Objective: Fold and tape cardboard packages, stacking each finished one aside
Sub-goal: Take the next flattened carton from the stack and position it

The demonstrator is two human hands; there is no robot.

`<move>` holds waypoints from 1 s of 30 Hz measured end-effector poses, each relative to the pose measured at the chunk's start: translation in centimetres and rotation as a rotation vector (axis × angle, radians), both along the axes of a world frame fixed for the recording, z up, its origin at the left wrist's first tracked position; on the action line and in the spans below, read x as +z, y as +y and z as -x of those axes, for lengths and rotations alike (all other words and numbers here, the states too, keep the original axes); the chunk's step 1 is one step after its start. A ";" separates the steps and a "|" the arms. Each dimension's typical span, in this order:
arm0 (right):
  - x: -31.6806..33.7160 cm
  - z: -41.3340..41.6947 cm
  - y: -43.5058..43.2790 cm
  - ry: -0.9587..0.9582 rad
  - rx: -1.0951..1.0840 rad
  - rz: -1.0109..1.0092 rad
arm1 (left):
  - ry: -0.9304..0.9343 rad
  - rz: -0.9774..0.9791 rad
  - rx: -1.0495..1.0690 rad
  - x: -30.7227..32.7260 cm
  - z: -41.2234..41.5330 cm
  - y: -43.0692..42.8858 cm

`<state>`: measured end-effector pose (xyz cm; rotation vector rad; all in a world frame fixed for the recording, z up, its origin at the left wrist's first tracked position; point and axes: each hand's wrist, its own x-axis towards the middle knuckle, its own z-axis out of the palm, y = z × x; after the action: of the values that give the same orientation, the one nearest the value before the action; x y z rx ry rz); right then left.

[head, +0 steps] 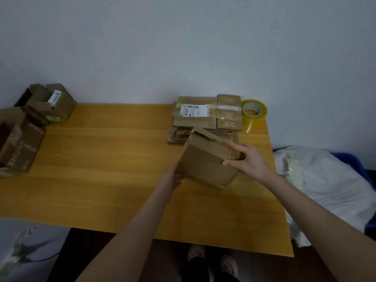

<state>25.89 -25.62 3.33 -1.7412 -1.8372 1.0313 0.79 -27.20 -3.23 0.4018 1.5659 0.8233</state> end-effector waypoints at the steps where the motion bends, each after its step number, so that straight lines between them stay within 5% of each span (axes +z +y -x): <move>1: 0.2 -0.1 0.1 -0.003 -0.002 0.007 | -0.057 -0.020 0.058 0.1 -0.2 0.2; 4: 0.8 -0.2 0.5 -0.154 0.067 -0.016 | -0.174 -0.050 0.142 0.2 -0.5 0.5; 14: 0.0 3.6 -0.3 -0.703 0.220 -0.032 | 0.113 0.166 -0.101 -0.9 -2.3 -0.4; 17: 0.1 4.5 -0.3 -0.718 0.181 -0.018 | 0.452 0.012 -0.057 0.2 -1.3 0.8; 19: 0.1 4.7 -0.2 -0.714 0.177 0.015 | 0.641 -0.286 -0.048 1.6 -0.8 1.1; 22: -0.1 5.0 0.2 -0.692 0.174 0.049 | 0.852 -0.620 -0.535 3.4 -2.2 0.8; 25: -0.9 4.1 0.5 -0.597 0.186 0.102 | 1.194 -0.609 -0.934 2.2 -3.2 0.0; 30: -2.2 2.6 -0.3 -0.425 0.182 0.147 | 1.363 -0.692 -0.988 1.5 -2.9 -0.3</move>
<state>23.28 -25.96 1.15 -2.0322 -2.2631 0.9343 3.66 -27.46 -1.74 2.3818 1.7955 0.1687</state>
